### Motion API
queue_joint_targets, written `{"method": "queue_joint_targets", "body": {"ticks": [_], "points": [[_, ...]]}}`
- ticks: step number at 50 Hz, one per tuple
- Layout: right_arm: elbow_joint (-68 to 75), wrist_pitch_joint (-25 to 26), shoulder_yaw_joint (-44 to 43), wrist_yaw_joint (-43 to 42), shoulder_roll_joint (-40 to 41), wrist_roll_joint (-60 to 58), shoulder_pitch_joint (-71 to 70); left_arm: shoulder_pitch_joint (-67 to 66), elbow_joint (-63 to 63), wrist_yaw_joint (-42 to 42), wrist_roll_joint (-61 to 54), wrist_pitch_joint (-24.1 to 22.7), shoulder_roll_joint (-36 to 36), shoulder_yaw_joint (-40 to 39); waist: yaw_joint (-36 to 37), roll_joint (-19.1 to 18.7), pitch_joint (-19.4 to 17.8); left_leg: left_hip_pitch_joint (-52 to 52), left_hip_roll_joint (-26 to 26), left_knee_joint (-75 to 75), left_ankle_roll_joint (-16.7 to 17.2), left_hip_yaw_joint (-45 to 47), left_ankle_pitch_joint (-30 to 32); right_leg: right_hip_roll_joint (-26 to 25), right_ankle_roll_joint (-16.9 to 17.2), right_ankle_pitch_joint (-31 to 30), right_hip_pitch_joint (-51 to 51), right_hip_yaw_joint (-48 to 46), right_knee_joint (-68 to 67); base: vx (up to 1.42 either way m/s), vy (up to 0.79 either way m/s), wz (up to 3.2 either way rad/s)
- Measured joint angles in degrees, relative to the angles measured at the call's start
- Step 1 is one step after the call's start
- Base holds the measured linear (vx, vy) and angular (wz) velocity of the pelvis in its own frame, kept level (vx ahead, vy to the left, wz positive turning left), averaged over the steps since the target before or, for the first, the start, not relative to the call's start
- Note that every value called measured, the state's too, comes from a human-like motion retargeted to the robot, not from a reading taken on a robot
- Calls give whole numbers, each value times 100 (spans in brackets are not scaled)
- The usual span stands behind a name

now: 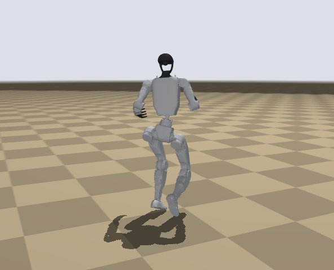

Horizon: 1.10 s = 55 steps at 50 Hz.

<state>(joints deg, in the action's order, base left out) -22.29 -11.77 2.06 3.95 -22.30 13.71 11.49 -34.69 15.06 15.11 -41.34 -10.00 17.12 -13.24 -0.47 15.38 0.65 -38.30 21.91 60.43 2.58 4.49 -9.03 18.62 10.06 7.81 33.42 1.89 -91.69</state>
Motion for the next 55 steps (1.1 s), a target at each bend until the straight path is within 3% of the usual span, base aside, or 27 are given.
{"method": "queue_joint_targets", "body": {"ticks": [5, 10, 13, 15, 17, 20, 23, 26, 30, 33, 35, 38, 41, 42, 46, 49, 52, 55], "points": [[415, -132, 4, -215, -9, -112, 320, 481, -259, 47, 244, -103, -52, 60, 587, -375, -70, -872, -495, 1769, -189, -103, -613, -758, 64, 1230, -955, -404, 1227, -10, -5, -23], [1222, -309, -101, -710, -157, -339, 249, 1276, -724, -313, 979, -390, 132, 123, 977, -755, -267, -1371, -912, 2992, -401, -281, -1516, -1481, -560, 3291, -1697, -578, 2211, 0, -3, -43], [1955, -416, -124, -1011, -127, -401, 194, 1673, -994, -688, 1410, -624, 233, 314, 1077, -930, -396, -1230, -1128, 3112, -551, -222, -2103, -1754, -801, 3703, -1985, -600, 2500, 13, -1, -40], [2386, -468, -99, -1169, -27, -316, 316, 1860, -1009, -887, 1491, -742, 293, 484, 1042, -886, -398, -917, -1126, 2873, -664, -33, -2380, -1723, -765, 3642, -2048, -546, 2443, 25, 1, -22], [2795, -493, -13, -1240, 132, -146, 597, 2022, -854, -1095, 1490, -847, 340, 632, 899, -759, -367, -452, -968, 2408, -787, 159, -2605, -1551, -564, 3193, -1919, -450, 2052, 33, 2, -6], [3258, -539, 152, -1188, 376, 232, 1122, 2339, -399, -1516, 1402, -1040, 405, 749, 509, -501, -404, 342, -577, 1586, -1061, 387, -3068, -932, -392, 2228, -1321, -317, 683, 40, 2, -1], [3393, -613, 234, -990, 518, 829, 1701, 2819, 177, -1955, 1372, -1269, 746, 757, -26, -350, -511, 1195, -124, 600, -1254, 231, -3617, -493, -486, 1876, -212, -24, -893, 54, 1, 0], [3194, -630, 271, -676, 529, 1251, 2349, 3041, 439, -2081, 1272, -1448, 1094, 882, -515, -518, -469, 2063, -170, -244, -1022, -79, -3358, -592, -620, 2205, 802, 21, -1073, 69, -3, 3], [2751, -584, 197, -304, 695, 1708, 2913, 2591, 168, -1673, 856, -1590, 1069, 1288, -751, -978, -367, 2507, -753, -155, -24, -254, -1423, -1283, -494, 2388, 1210, -267, 774, 75, -8, 10], [2444, -563, 172, -410, 800, 1921, 2752, 1937, -736, -1178, 557, -1217, 777, 1562, -352, -1326, -328, 2038, -1229, 1136, 258, -280, -681, -1906, -511, 2439, 870, -345, 1849, 67, -2, 2], [2144, -647, 71, -638, 720, 1888, 2334, 1409, -1593, -1068, 462, -809, 526, 1557, 55, -1401, -334, 1565, -1532, 2311, 49, -123, -933, -2022, -841, 3000, 595, -364, 1739, 70, 4, -9], [1564, -831, -241, -1533, 204, 1518, 948, 864, -3499, -1120, 730, -189, 140, 1294, 663, -1465, -432, 483, -2150, 3602, -463, 195, -2019, -2159, -1292, 4001, 130, -327, 1632, 80, 10, -28], [837, -1079, -549, -2369, -391, 1124, -433, 236, -5249, -1066, 1152, 86, -30, 1048, 1126, -1348, -295, -508, -2474, 3122, -692, 469, -2680, -2204, -1241, 4087, -338, -104, 1955, 94, 19, -15], [642, -1150, -602, -2531, -554, 1037, -737, 27, -5749, -1024, 1223, 127, -53, 967, 1169, -1205, -226, -666, -2410, 2588, -716, 618, -2741, -2022, -1091, 3889, -576, -41, 2059, 106, 24, 82], [477, -1210, -340, -2517, -770, 886, -1057, -349, -7408, -1065, 1207, 209, -342, 593, 709, -572, -7, -318, -1530, 123, -630, 1330, -2371, -787, -216, 2087, -1249, 11, 1748, 100, 23, 124], [931, -971, 14, -2094, -581, 928, -629, -116, -7979, -1325, 953, 245, -550, 387, 320, -315, -116, 197, -857, -84, -968, 1433, -2532, -176, -31, 1157, -1302, 217, 610, 86, 11, 89], [2270, -496, 513, -1627, -131, 965, 14, 625, -7995, -1727, 737, 172, -546, 316, 111, -233, -356, 594, -414, 465, -1501, 1195, -3333, 87, -318, 1236, -878, 397, -707, 87, 6, 62], [5001, -45, 1159, -899, 584, 660, 217, 1818, -7355, -2176, 535, -72, -258, 483, 84, -232, -640, 1352, -182, 287, -1488, 740, -3636, -133, -825, 2170, -169, 403, -1015, 92, 1, 55]]}}
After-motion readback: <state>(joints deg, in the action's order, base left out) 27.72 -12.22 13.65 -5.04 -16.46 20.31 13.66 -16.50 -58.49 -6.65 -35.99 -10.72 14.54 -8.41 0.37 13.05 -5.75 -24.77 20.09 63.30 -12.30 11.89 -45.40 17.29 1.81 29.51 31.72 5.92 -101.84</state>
